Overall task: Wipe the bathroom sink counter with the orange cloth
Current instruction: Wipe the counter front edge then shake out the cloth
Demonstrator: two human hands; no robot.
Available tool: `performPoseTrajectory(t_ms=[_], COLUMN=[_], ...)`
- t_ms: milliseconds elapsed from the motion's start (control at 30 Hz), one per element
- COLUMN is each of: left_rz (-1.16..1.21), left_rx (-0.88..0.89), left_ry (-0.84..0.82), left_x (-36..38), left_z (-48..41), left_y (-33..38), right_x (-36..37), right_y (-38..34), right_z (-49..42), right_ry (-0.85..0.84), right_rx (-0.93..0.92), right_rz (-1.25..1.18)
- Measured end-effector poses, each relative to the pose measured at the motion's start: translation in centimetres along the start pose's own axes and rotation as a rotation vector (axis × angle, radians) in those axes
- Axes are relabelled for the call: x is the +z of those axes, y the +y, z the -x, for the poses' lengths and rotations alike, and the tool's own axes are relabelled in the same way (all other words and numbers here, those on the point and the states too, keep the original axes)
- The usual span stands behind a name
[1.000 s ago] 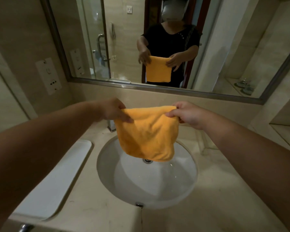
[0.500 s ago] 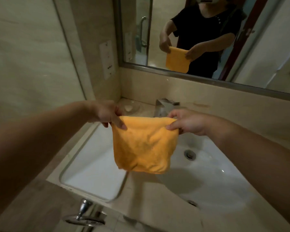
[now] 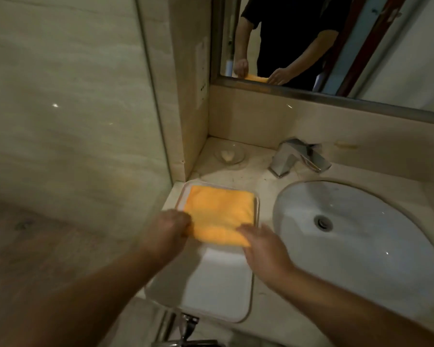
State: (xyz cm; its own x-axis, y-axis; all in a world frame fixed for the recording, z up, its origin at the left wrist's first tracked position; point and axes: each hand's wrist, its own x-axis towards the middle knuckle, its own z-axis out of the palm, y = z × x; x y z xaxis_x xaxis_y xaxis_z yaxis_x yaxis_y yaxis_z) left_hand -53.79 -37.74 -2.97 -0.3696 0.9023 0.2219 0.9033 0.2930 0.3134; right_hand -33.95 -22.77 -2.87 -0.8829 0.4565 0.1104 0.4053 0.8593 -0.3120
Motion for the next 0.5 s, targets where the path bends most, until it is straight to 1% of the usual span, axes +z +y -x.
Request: performPoseTrajectory(t_ms=[67,133,333,467,500], left_rz=[-0.007,-0.013,0.001,-0.028,-0.017], left_rx=[0.014,0.033,0.057,0.047,0.039], left_ry=[-0.010,-0.021,0.017,-0.046,-0.049], left_x=[2.3,3.5,3.8,4.3,4.6], left_z=[2.6,4.1,5.0,6.0,6.3], left_y=[-0.5,-0.9,-0.9,-1.0,-1.1], right_x=[2.5,3.4,4.2,4.4,4.4], right_y=[-0.5,-0.9,-0.9,-1.2,-1.4], right_z=[2.2,3.3,4.3,4.9,5.0], right_ry=[0.018,0.025,0.049,0.066,0.042], right_rx=[-0.023,-0.017,-0.019,-0.065,-0.064], right_rz=[0.060,0.095,0.070,0.080,0.090])
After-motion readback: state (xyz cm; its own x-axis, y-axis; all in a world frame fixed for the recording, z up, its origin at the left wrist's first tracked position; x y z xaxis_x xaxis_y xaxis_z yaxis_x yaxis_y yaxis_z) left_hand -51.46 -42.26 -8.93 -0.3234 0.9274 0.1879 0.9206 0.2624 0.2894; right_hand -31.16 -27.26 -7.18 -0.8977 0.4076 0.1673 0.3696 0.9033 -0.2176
